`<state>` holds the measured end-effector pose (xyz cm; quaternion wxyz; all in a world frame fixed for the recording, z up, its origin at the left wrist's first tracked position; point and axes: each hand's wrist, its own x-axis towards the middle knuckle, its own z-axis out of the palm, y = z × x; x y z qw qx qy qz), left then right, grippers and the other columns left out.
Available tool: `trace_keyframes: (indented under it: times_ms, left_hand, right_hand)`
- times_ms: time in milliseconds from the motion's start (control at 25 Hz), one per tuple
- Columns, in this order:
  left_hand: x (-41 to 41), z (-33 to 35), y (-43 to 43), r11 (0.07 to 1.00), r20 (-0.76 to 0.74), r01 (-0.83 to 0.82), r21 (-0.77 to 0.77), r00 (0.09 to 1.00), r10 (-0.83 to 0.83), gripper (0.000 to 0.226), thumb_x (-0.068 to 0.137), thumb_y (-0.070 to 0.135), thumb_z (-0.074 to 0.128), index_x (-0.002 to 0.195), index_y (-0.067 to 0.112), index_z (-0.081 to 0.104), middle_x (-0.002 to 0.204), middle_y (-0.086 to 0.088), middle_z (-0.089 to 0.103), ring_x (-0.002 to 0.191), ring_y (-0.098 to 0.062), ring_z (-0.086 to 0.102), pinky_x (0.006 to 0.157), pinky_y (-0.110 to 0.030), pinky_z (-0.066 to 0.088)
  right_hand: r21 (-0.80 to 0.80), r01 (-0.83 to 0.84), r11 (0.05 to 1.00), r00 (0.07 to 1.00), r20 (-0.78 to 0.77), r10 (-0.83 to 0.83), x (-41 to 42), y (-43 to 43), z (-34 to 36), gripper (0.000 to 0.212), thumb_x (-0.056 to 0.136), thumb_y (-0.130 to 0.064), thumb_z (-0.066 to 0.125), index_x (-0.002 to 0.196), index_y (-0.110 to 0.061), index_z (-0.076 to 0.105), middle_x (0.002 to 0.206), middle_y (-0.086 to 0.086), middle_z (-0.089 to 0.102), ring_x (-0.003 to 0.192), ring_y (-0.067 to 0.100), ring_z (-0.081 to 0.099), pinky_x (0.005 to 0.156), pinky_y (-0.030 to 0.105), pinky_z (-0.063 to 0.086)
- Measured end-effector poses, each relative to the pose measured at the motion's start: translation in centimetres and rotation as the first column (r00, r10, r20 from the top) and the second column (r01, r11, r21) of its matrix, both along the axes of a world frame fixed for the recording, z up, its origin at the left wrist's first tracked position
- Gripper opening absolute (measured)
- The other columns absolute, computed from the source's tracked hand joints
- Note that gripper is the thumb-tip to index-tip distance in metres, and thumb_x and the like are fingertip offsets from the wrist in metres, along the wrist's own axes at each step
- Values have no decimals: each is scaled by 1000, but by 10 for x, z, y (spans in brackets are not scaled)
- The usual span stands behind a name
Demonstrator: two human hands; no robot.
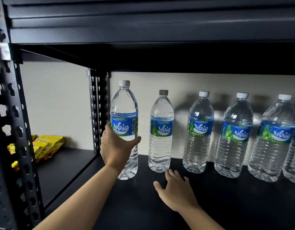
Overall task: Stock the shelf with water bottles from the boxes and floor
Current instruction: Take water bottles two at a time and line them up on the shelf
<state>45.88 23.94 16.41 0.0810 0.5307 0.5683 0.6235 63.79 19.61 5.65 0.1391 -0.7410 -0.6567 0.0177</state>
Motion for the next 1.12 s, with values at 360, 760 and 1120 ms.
trace_keyframes:
  times_ms: [360,760,1120]
  left_hand:
    - [-9,-25,36,1000,-31,27,-8,999,-27,84,51,47,89,120,20,48,110,2,61,103,-21,58,81,-32,45]
    - [-14,-100,36,988,3,124,-93,992,-124,79,54,33,93,115,5,50,104,1,45,111,-24,51,95,-37,45]
    - [-5,-101,58,935,38,198,-293,980,-195,93,70,50,80,143,19,31,137,-5,54,129,-30,47,103,-44,42]
  right_hand:
    - [-38,2,999,1000,20,-2,-1,3,0,80,95,-63,27,155,-10,22,164,0,15,151,16,6,121,43,6]
    - [-31,-29,999,998,-62,27,5,-8,12,81,93,-67,34,156,-17,23,164,-7,13,151,15,6,122,35,9]
    - [9,20,1000,996,-83,-19,1,-11,14,79,94,-66,37,155,-18,27,164,0,15,151,19,7,121,34,2]
